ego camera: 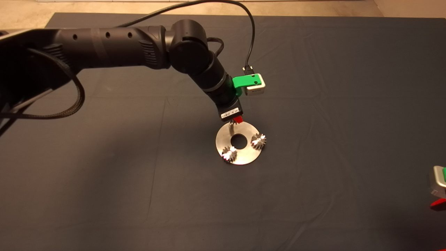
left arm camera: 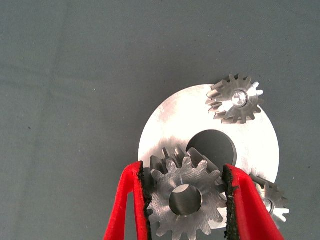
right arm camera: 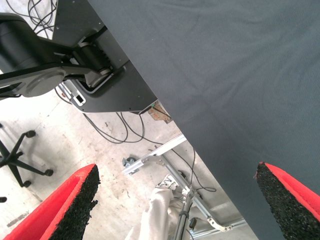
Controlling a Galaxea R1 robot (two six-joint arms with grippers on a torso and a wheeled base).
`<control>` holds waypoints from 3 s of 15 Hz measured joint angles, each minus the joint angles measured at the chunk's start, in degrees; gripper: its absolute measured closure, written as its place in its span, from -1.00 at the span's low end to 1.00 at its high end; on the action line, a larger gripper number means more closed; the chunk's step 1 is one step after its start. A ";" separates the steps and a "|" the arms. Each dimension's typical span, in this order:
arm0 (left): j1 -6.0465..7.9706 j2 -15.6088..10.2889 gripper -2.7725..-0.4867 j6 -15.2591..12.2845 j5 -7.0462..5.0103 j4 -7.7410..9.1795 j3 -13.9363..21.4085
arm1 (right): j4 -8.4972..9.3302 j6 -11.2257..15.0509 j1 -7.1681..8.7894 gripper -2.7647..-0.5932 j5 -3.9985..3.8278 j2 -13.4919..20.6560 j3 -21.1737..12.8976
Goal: Install three planetary gears onto the carrier pins
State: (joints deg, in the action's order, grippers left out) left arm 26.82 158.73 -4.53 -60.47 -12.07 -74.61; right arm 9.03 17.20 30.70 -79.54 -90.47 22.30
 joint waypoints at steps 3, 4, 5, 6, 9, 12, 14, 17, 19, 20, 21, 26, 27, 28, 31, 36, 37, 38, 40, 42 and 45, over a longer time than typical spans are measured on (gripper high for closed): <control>-0.41 -0.02 0.93 0.06 0.00 -0.02 -0.39 | 0.00 -0.01 0.00 -0.60 0.05 0.15 0.00; -0.52 -0.16 0.93 0.10 -0.01 0.00 -0.69 | 0.00 -0.01 0.00 -0.60 0.02 0.15 0.00; -0.59 -0.17 0.93 0.10 -0.01 -0.10 -0.88 | 0.00 -0.01 0.00 -0.60 0.00 0.15 0.00; -0.59 -0.16 0.93 0.11 0.00 -0.06 -0.91 | 0.00 -0.01 0.01 -0.60 0.00 0.17 0.00; -1.78 -0.07 0.93 0.50 0.11 -0.09 -1.32 | 0.00 -0.01 0.28 -0.60 0.00 0.22 0.00; -2.49 -0.04 0.94 1.21 0.24 -0.11 -2.71 | 0.00 -0.01 0.28 -0.60 0.00 0.33 -0.02; -2.51 -0.02 0.95 1.53 0.33 -0.12 -2.95 | 0.00 -0.01 0.28 -0.60 0.02 0.33 -0.02; -2.51 0.00 0.95 2.12 1.40 -0.11 -3.56 | 0.00 -0.01 0.28 -0.60 0.02 0.33 -0.02; -2.51 -0.02 0.95 2.22 1.65 -0.16 -4.13 | 0.00 -0.01 0.28 -0.60 0.02 0.33 -0.02; -2.55 0.00 0.95 2.22 1.76 -0.11 -4.13 | 0.00 -0.01 0.30 -0.60 0.02 0.33 -0.02; -2.77 -0.05 0.95 2.24 2.34 -0.15 -4.13 | 0.00 -0.01 0.28 -0.60 0.02 0.34 -0.02; -3.81 0.00 0.95 2.86 2.52 -0.11 -4.13 | 0.00 -0.01 0.29 -0.60 0.00 0.63 -0.02; -3.97 0.00 0.95 2.91 2.54 -0.13 -4.13 | 0.00 -0.01 0.28 -0.60 0.02 0.63 -0.02; -4.06 0.00 0.95 3.00 2.50 -0.13 -4.13 | 0.00 -0.01 0.30 -0.60 0.00 0.63 -0.02; -5.07 0.00 0.95 3.57 2.61 -0.16 -4.17 | 0.00 -0.01 0.29 -0.60 0.02 0.63 -0.02; -5.19 -0.02 0.95 4.23 3.41 -0.16 -4.33 | 0.00 -0.01 0.29 -0.60 0.02 0.63 -0.02; -5.22 0.00 0.95 4.23 3.50 -0.13 -4.41 | 0.00 -0.01 0.30 -0.60 0.02 0.63 -0.02; -5.22 0.00 0.95 4.33 3.52 -0.11 -4.44 | 0.00 -0.01 0.30 -0.60 0.02 0.63 -0.02; -5.22 0.06 0.95 5.05 3.80 0.11 -4.88 | 0.00 -0.01 0.30 -0.60 0.02 0.63 -0.02; -5.19 0.55 0.95 5.30 4.33 0.55 -6.14 | 0.00 -0.01 0.28 -0.60 0.02 0.64 -0.02; -5.16 0.94 0.95 5.44 4.60 0.52 -6.70 | 0.00 -0.01 0.30 -0.60 0.02 0.63 -0.02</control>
State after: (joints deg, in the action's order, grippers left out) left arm 21.66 159.67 0.90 -55.86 -11.54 -81.31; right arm 9.03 17.19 31.00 -79.52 -89.83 22.27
